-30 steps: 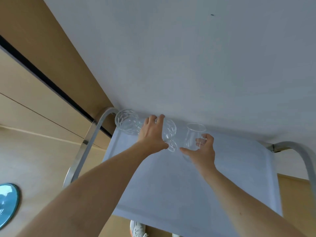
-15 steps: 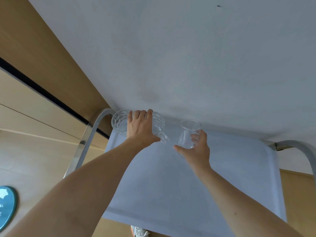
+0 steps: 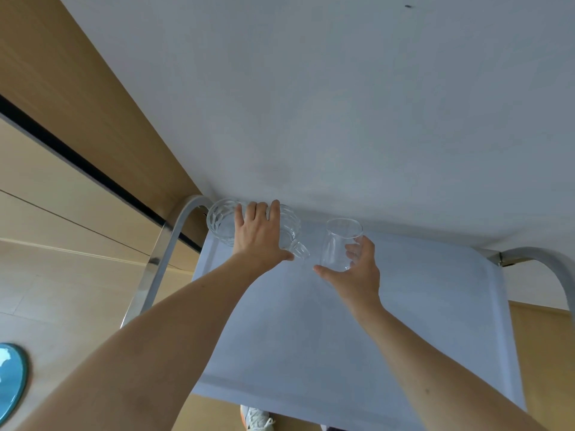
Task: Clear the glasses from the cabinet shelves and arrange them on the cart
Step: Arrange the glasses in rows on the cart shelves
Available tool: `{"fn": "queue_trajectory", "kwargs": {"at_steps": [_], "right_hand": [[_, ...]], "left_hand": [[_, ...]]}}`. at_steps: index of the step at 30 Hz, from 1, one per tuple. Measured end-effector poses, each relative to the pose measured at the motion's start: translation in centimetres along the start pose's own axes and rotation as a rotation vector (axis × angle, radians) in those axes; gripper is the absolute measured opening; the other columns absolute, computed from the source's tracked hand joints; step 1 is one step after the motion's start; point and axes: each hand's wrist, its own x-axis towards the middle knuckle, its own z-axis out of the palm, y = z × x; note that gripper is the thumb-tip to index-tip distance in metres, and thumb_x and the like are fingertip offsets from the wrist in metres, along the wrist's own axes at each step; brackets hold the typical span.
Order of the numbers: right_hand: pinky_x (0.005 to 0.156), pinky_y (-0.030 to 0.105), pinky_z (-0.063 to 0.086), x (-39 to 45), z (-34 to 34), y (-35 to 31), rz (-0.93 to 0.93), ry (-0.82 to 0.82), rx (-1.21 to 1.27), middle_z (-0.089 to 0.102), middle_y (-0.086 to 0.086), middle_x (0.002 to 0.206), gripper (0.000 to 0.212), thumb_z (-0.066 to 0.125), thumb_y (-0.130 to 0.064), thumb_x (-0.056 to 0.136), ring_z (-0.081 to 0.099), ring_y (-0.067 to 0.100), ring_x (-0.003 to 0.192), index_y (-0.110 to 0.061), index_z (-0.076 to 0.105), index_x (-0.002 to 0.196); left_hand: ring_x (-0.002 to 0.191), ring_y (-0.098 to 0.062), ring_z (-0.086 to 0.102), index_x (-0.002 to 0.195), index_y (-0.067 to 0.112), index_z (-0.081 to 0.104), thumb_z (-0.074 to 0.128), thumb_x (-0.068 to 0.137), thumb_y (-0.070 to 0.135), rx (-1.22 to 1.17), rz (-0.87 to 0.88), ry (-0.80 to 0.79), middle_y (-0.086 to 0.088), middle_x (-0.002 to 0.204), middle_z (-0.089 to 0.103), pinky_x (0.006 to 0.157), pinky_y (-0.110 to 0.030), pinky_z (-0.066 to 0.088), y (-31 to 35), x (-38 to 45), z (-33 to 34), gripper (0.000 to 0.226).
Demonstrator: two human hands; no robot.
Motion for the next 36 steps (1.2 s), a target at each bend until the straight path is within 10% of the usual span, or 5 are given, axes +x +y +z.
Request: {"fn": "queue_trajectory", "kwargs": {"at_steps": [11, 36], "right_hand": [[0.096, 0.024, 0.041, -3.6, 0.0, -2.6, -0.066, 0.058, 0.044, 0.055, -0.014, 0.121, 0.099, 0.098, -0.027, 0.057, 0.055, 0.009, 0.117, -0.040, 0.038, 0.134], [0.093, 0.023, 0.041, -21.2, -2.5, -1.7, -0.244, -0.083, 0.036, 0.057, -0.012, 0.122, 0.100, 0.100, -0.029, 0.053, 0.056, 0.012, 0.115, -0.029, 0.045, 0.137]], "left_hand": [[0.147, -0.029, 0.024, 0.157, 0.021, 0.027, 0.069, 0.083, 0.044, -0.377, 0.007, 0.196, -0.004, 0.156, 0.038, 0.123, -0.047, 0.018, -3.9, -3.9, -2.3, 0.088], [0.150, -0.028, 0.018, 0.155, 0.023, 0.026, 0.063, 0.088, 0.048, -0.407, -0.115, 0.311, -0.004, 0.160, 0.031, 0.123, -0.045, 0.019, -3.4, -25.2, -4.0, 0.081]]}}
